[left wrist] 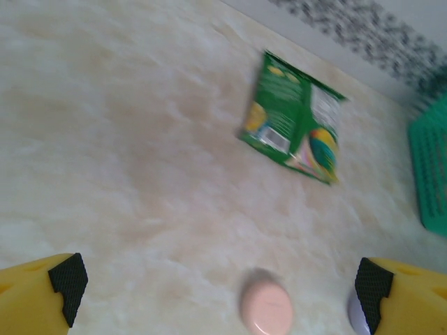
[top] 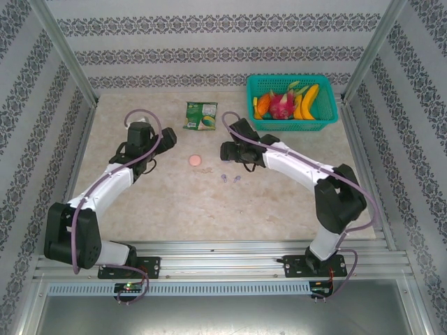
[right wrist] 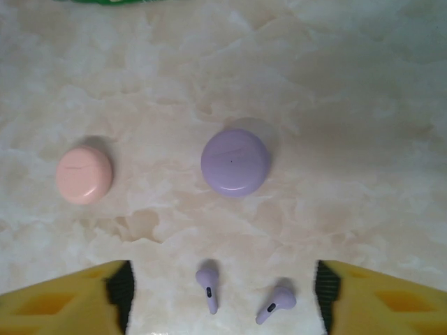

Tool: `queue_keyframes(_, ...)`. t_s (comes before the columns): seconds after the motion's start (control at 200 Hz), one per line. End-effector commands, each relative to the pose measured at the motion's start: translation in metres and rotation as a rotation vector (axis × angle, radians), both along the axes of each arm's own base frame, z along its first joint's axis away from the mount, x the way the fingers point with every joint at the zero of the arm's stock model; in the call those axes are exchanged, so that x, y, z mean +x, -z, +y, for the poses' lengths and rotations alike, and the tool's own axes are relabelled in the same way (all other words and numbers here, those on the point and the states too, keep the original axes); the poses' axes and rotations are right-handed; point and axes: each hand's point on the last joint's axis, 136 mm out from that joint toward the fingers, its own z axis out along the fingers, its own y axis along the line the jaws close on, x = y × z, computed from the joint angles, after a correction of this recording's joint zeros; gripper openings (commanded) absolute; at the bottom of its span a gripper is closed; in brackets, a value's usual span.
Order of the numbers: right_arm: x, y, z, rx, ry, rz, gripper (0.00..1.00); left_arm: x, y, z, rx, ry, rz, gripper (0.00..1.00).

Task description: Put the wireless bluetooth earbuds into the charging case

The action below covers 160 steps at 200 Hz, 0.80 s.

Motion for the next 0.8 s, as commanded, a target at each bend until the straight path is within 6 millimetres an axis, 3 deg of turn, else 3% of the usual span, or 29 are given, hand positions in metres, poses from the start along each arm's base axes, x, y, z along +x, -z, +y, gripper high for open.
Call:
queue_keyframes(0.0,0.001,0.018,0.0,-0.079,0.021,0.051,0.8,-0.012,-0.001,0.038,0.044,-0.177,0.062,1.0)
queue_keyframes(0.185,0.015,0.037,0.011,-0.127,-0.031,0.073,0.88,-0.007,-0.016,0.031,0.027,-0.133,0.041,1.0)
queue_keyframes(0.794,0.043,0.082,0.004,-0.271,-0.205,0.201,0.82,-0.007,-0.031,0.032,0.053,-0.122,0.094,1.0)
